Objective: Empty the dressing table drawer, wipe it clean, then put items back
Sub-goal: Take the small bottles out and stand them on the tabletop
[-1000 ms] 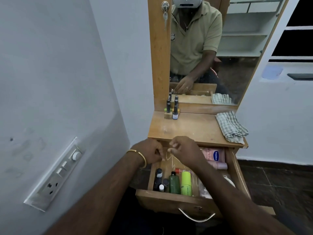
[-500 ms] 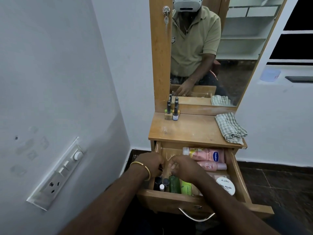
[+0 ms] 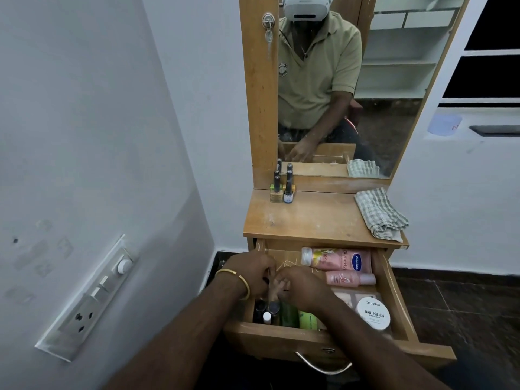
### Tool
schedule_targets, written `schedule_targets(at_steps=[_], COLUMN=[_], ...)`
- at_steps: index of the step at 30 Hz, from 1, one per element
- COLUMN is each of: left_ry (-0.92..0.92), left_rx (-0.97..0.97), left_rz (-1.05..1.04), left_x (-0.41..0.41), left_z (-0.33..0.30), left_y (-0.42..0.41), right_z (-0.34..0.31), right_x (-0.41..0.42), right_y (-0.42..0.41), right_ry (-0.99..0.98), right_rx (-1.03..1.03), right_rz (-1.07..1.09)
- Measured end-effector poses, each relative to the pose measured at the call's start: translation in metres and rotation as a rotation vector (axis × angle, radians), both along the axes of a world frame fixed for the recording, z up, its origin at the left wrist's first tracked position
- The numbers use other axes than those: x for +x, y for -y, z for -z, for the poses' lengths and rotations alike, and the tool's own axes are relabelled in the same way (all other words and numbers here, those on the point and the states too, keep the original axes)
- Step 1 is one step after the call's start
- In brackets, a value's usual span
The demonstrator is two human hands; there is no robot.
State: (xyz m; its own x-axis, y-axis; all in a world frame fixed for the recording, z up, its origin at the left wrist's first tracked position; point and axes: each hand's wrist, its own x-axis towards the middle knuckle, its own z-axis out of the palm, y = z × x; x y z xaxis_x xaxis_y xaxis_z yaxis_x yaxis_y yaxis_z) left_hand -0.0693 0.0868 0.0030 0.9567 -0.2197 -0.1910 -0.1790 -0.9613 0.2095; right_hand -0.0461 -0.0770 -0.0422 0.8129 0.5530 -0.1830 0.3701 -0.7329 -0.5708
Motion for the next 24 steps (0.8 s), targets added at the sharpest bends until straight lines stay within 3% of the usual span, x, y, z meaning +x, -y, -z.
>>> schedule_targets(at_steps=[14,24], left_ry=[0.126,0.127], left_rx=[-0.669,-0.895], left_rz=[-0.187,-0.379], left_x=[0.010,-0.012], left_z=[-0.033,0.002], left_y=[-0.016,-0.007], right_z=[-0.017,-0.022], right_x=[0.007,0.003], right_y=[-0.006,-0.004], right_ry=[0.175,0.113], right_rx=[0.279,0.339], right_rz=[0.032,0.018])
